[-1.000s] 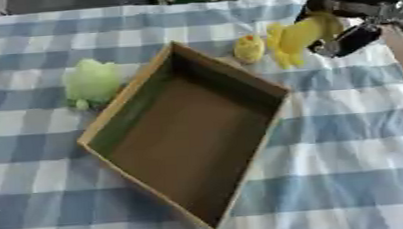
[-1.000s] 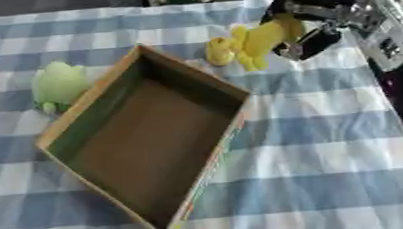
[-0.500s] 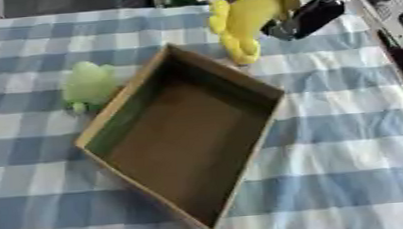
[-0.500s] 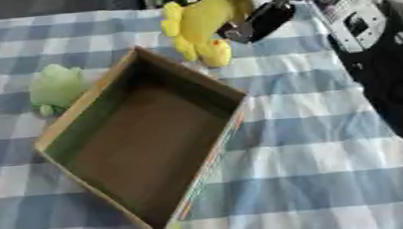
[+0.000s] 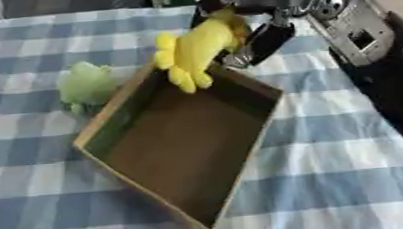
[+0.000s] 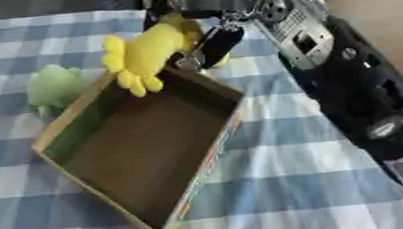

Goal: Pick up objects on the table and place them in the box.

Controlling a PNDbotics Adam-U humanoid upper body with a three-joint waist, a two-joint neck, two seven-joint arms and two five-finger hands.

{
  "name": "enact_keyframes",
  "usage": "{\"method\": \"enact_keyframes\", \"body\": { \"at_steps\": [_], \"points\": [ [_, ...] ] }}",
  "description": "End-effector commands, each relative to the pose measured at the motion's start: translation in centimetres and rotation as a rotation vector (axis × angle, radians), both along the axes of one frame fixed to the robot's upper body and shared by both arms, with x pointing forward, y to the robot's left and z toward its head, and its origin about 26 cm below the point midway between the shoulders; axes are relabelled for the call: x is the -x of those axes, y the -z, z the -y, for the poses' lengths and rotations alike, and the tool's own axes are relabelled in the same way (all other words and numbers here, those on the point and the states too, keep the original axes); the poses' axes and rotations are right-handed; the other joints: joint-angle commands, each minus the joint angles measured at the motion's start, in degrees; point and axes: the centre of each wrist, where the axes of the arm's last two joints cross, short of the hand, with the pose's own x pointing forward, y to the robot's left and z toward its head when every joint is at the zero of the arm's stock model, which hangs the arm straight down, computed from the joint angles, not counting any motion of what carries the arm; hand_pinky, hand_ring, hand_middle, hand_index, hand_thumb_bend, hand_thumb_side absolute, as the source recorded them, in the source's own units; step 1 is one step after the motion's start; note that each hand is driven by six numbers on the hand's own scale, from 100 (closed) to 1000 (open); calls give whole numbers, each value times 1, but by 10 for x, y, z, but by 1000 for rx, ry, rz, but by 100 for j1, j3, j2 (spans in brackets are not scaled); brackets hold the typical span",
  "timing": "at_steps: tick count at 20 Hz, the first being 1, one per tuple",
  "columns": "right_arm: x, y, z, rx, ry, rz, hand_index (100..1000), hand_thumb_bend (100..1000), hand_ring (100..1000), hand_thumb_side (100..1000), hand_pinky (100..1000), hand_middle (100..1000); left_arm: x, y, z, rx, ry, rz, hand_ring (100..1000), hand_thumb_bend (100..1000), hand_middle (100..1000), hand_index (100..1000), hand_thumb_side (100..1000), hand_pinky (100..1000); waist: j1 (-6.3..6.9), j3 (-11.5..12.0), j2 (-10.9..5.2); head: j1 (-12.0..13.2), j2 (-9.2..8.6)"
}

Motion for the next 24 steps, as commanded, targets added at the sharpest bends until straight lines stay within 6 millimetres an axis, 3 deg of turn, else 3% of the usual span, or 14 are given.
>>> {"method": "enact_keyframes", "body": {
  "at_steps": [1,13,20,22,24],
  "points": [
    [6,0,-13,88,-68,-1,592,100,606,112,688,412,2,-8,1,-7,10,31,546,100,566,793,695,471,22,7,-124,-26,-3],
    [2,45,-30,269,-87,-116,680,100,651,137,710,499,2,-9,2,-7,15,33,546,100,567,793,695,471,31,18,-91,-76,-43],
    [-1,59,-33,306,-121,-116,802,100,748,281,765,643,2,-9,2,-6,15,31,546,100,567,793,695,470,22,21,-78,-84,-67],
    [-1,61,-33,309,-135,-113,852,111,795,362,801,731,2,-8,2,-6,16,29,546,100,567,793,695,470,19,23,-76,-84,-69],
    [-1,61,-33,311,-146,-108,877,228,825,402,827,773,2,-8,2,-6,15,28,546,100,567,793,695,470,15,24,-77,-81,-74]
  ]
}}
